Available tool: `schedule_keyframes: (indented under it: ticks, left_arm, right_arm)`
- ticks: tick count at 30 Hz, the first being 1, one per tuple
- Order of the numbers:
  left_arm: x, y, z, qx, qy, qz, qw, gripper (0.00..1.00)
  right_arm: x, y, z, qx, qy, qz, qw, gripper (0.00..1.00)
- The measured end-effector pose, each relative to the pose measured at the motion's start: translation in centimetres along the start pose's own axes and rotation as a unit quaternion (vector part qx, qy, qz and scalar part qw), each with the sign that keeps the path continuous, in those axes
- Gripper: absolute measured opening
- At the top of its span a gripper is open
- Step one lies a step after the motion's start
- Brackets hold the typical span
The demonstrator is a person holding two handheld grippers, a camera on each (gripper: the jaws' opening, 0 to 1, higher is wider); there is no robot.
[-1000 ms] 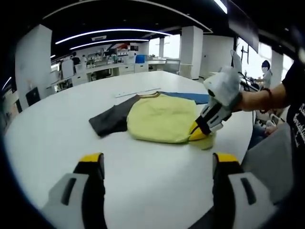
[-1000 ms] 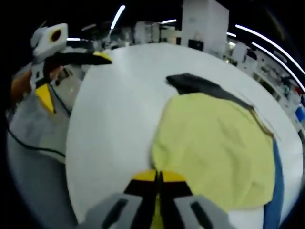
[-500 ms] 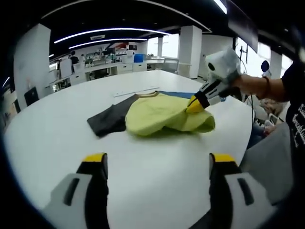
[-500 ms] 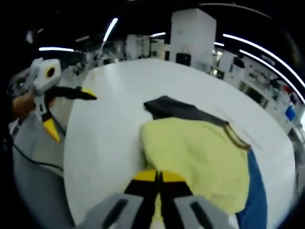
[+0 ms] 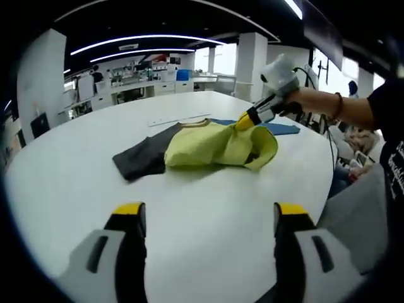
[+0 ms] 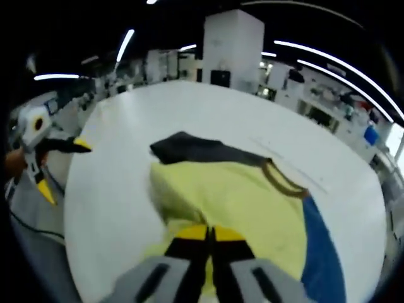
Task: Fold the garment on the visible template until the final outline fits inside the template.
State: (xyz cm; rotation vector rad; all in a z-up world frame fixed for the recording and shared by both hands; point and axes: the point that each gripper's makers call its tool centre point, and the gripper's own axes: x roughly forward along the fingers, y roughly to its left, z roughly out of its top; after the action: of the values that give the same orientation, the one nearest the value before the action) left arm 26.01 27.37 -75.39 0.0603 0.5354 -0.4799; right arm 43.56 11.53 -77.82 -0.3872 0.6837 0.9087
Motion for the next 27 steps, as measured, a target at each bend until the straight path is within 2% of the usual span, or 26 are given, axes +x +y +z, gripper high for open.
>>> schedule_keyframes:
  ticks: [9, 19, 22, 27]
  left_arm:
    - [0.4, 0.2, 0.0, -0.004, 0.002, -0.005, 1.0000, 0.78]
    - [1.0, 0.4, -0.1, -0.007, 0.008, -0.009, 0.9999, 0.77]
    - [0.9, 0.3, -0.1, -0.007, 0.009, -0.009, 0.9999, 0.77]
    - [0.9, 0.3, 0.0, -0.008, 0.009, -0.007, 0.9999, 0.76]
  right_arm:
    - [2.8, -3.1, -1.2, 0.041, 0.020, -0.012, 0.9989, 0.00]
    - [4.5, -3.6, -3.8, 0.074, 0.060, -0.007, 0.9954, 0.00]
    - [4.7, -3.4, -4.4, 0.100, 0.068, -0.005, 0.9927, 0.00]
    - [4.9, -3.8, -4.4, 0.134, 0.066, -0.005, 0.9888, 0.00]
